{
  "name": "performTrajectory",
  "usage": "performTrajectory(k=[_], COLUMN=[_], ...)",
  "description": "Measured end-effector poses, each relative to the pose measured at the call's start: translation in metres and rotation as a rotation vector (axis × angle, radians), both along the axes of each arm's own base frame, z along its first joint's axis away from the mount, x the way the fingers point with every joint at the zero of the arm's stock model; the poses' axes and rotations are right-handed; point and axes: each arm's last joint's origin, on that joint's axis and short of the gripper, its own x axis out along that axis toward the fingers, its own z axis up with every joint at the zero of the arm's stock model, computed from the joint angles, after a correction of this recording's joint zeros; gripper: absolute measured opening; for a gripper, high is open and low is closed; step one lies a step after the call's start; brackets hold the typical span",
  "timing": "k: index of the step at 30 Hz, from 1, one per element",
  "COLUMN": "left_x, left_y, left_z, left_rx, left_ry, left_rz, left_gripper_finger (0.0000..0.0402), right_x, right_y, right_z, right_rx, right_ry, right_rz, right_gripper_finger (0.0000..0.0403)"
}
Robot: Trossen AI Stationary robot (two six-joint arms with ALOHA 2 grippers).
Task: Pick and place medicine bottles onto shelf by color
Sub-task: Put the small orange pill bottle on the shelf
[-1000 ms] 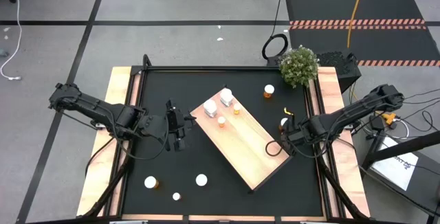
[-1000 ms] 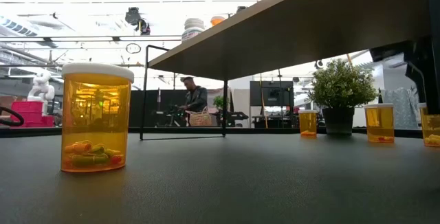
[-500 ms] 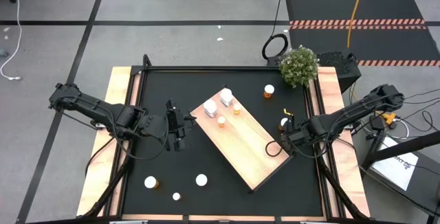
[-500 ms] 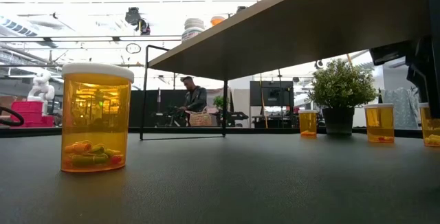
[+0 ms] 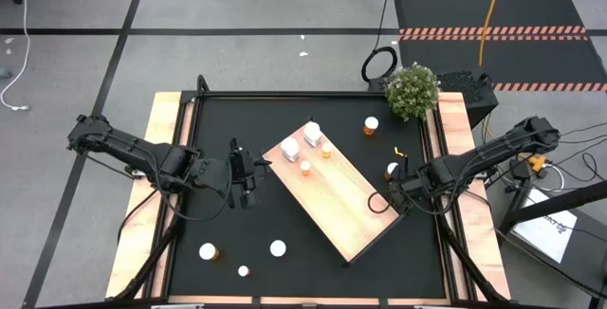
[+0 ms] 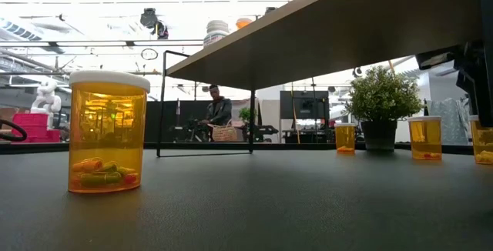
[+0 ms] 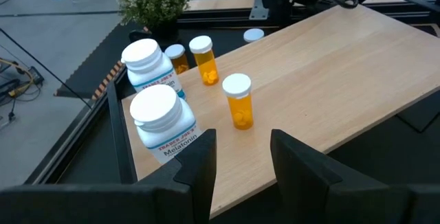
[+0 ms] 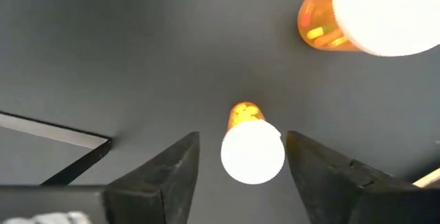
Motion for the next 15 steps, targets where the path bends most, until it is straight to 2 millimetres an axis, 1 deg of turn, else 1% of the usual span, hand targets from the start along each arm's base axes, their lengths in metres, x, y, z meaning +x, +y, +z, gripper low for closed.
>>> performTrajectory(k=[7, 15], left_x=[0.0000, 0.0000], left_y=[0.0000, 0.0000], left_z=[0.0000, 0.0000], left_rx=[0.005, 0.005], left_ry=[0.001, 0.002], left_rz=[-0.002, -0.002], left_gripper_finger=[0.0141, 0.0141], right_x=[0.0004, 0.0006], right_y=[-0.0015, -0.0018], right_z=[-0.0001, -0.0001], right_rx=[0.038, 0.038], right_ry=[0.015, 0.014], right_rz=[0.007, 0.008], right_gripper_finger=[0.0187, 0.0137])
